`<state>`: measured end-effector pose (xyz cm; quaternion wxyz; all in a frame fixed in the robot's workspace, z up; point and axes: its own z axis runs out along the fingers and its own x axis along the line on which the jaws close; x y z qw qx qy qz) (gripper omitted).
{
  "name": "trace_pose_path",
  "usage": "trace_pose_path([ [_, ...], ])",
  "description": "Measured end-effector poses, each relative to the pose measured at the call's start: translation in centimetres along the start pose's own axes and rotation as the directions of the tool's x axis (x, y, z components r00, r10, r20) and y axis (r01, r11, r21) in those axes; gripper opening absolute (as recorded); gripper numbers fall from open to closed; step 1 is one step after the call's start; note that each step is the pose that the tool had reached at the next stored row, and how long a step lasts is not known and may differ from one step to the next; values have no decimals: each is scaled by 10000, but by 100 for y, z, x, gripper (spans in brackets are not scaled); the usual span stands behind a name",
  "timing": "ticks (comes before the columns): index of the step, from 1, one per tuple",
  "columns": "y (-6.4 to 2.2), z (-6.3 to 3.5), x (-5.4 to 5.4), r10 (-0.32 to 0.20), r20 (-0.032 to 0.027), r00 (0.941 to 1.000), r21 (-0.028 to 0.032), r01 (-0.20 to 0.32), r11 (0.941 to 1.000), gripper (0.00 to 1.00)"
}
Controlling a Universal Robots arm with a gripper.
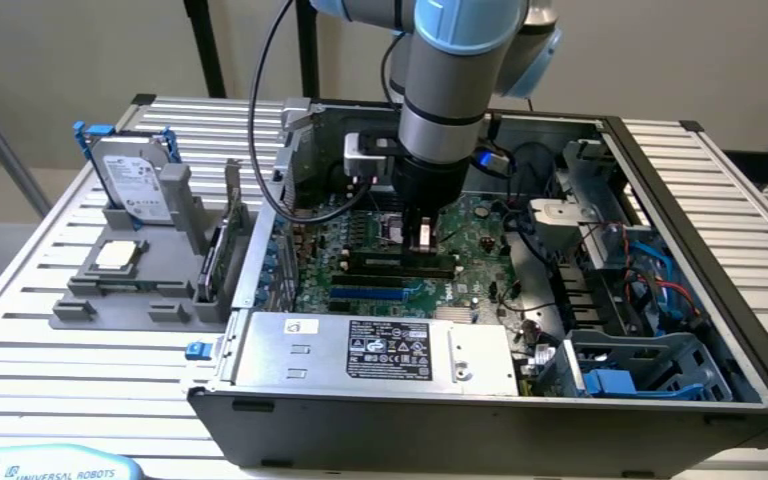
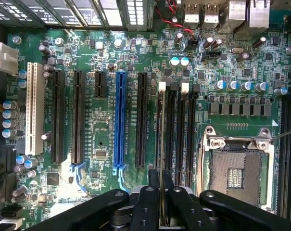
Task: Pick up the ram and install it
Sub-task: 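Insert the ram into the slot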
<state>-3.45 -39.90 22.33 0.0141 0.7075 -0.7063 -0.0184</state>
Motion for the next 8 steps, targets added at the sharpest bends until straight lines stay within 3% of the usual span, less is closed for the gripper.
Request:
trace_pose_path([
  [8, 0, 5, 0, 4, -1, 10000, -1, -4, 10000, 15],
])
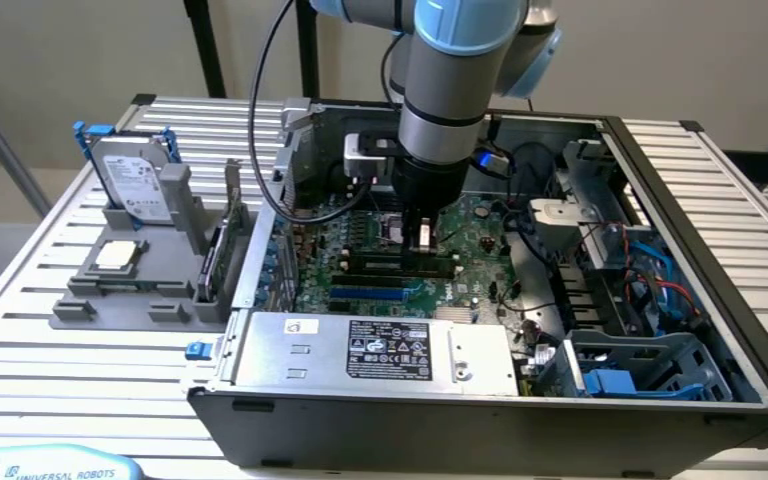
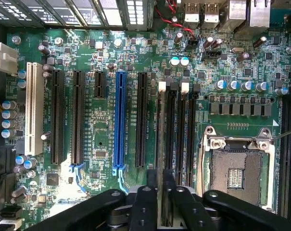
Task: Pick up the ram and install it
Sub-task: 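Insert the ram into the slot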
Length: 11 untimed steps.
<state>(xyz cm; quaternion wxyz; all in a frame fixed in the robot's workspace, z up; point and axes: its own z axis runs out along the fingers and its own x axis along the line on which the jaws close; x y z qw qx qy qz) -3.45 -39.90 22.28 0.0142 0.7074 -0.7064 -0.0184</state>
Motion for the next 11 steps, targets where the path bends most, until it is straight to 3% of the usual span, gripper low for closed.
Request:
trace_pose_path([
  [1, 0, 0, 0, 0, 2, 10000, 1, 0, 10000, 22],
  [4, 2, -35, 0, 0, 2, 10000, 0, 0, 10000, 22],
  [11, 21, -234, -1, 0, 9, 10000, 0, 0, 10000, 19],
])
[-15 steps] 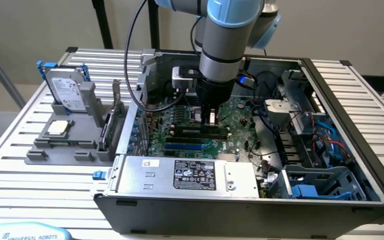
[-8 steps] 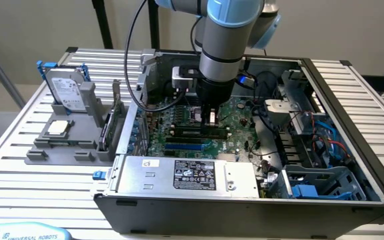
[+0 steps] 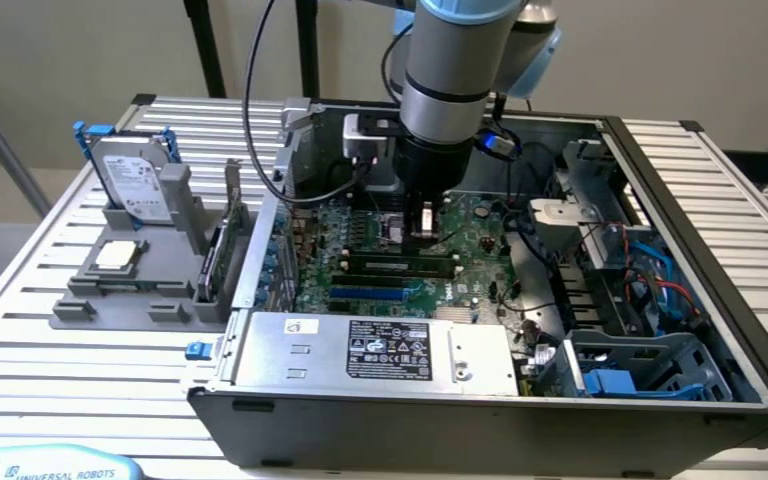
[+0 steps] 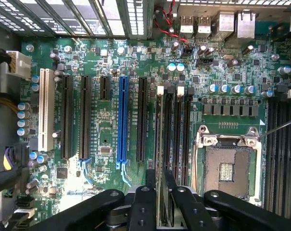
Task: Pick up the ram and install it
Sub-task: 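Insert the ram into the slot, then press down the ram until it locks into place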
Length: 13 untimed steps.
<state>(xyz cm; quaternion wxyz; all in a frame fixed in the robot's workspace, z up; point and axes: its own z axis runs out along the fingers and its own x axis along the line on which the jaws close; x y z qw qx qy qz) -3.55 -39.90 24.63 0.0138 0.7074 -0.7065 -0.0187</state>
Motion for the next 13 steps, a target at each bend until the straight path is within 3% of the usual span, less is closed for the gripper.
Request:
trace_pose_path([
  [4, 5, -6, -1, -3, 9, 10000, 1, 3, 10000, 11],
  [13, 5, -7, 0, -2, 7, 10000, 0, 2, 10000, 11],
])
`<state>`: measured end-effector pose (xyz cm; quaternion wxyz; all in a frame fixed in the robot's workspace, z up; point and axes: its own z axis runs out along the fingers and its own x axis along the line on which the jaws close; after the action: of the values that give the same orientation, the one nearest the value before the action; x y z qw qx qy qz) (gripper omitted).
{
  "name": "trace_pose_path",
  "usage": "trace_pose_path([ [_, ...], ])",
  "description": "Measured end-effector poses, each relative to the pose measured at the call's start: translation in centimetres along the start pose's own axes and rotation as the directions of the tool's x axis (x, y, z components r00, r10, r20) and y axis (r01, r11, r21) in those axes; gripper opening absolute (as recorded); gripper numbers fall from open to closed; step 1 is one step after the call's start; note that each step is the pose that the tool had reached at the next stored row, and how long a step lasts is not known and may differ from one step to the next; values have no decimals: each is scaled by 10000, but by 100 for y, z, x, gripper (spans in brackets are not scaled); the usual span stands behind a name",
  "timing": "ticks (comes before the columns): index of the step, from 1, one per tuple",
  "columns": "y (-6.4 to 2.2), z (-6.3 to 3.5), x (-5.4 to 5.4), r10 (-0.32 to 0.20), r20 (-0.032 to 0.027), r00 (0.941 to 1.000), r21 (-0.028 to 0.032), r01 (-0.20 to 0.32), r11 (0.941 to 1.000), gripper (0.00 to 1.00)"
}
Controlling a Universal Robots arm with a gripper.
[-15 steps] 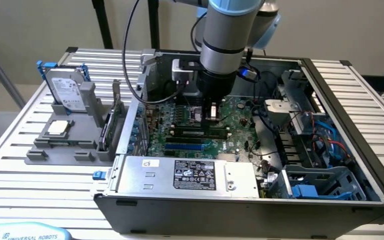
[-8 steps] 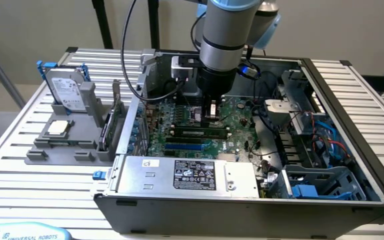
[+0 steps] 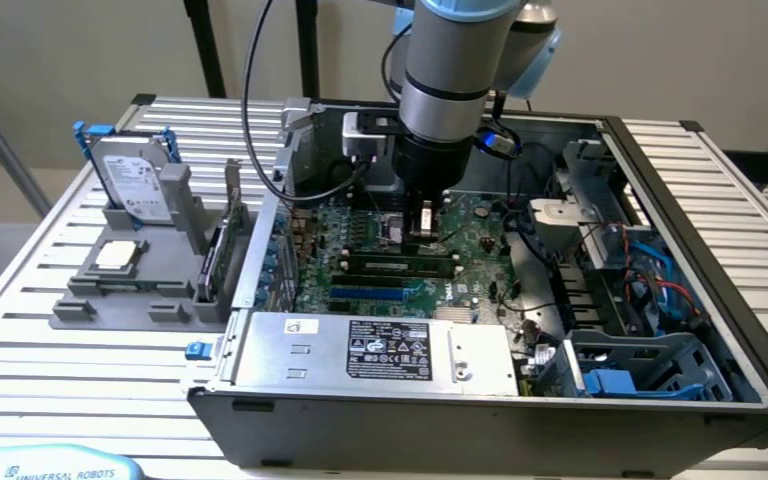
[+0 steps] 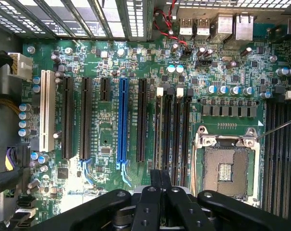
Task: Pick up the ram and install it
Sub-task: 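Press down the ram until it locks into place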
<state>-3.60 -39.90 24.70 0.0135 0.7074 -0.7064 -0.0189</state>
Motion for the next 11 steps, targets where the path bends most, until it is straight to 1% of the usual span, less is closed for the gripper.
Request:
trace_pose_path([
  [7, 2, 0, 0, 1, -2, 10000, -1, -1, 10000, 11],
  [8, 12, 4, 0, 1, -2, 10000, 12, -1, 10000, 11],
  [11, 45, 28, -1, 0, 0, 10000, 84, 0, 10000, 11],
])
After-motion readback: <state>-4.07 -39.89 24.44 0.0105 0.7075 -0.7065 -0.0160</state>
